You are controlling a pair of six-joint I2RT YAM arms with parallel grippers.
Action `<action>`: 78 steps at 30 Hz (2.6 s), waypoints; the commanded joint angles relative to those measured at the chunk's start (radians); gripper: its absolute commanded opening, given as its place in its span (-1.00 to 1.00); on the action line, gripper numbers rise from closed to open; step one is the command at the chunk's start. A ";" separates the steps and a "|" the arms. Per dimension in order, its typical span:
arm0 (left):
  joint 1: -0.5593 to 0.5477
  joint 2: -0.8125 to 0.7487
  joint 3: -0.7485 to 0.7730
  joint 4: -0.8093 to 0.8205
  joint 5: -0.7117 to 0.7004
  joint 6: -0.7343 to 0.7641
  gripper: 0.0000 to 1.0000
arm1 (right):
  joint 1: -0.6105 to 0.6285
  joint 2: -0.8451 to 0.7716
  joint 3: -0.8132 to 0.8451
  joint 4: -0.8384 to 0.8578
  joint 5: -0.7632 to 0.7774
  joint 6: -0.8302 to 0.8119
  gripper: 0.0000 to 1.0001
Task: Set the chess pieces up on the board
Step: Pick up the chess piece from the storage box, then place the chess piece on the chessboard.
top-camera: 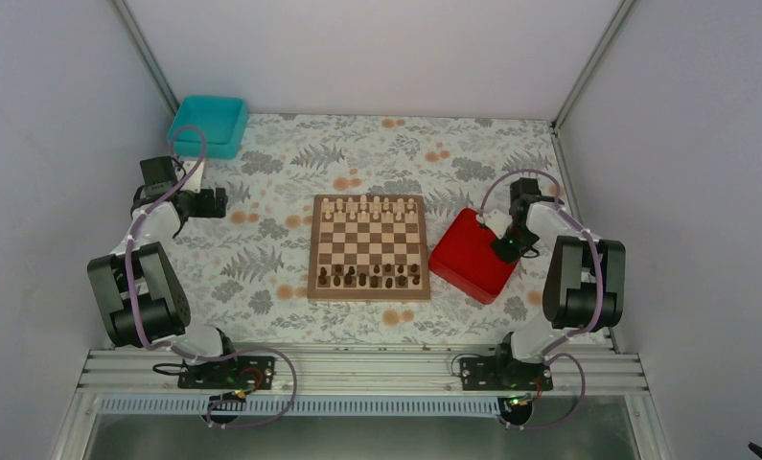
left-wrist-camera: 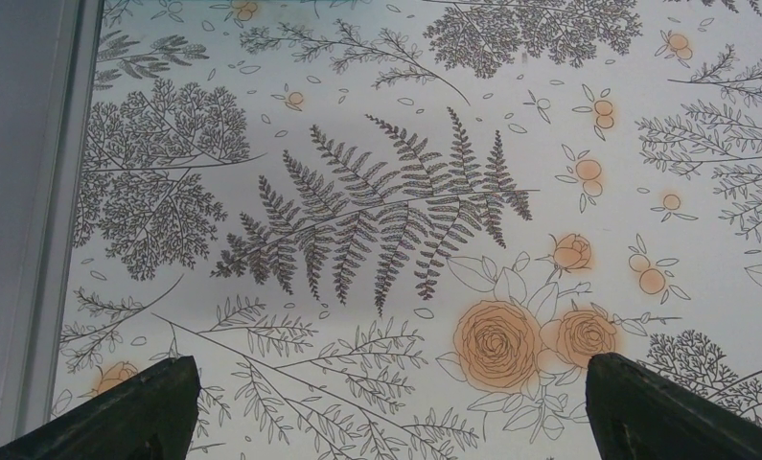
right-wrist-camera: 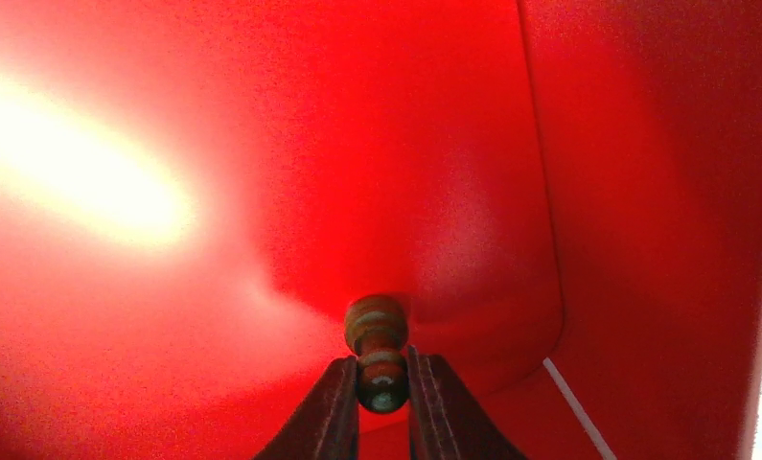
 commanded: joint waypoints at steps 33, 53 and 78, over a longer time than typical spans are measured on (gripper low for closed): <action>0.011 -0.041 -0.008 0.005 -0.017 0.002 1.00 | 0.902 0.276 0.705 -0.332 -0.204 0.099 -0.84; 0.014 -0.044 -0.013 0.010 -0.017 0.004 1.00 | 0.964 0.408 0.702 -0.335 -0.205 0.072 -0.82; 0.017 -0.034 -0.013 0.013 -0.013 0.005 1.00 | 0.964 0.472 0.697 -0.338 -0.182 0.060 -0.81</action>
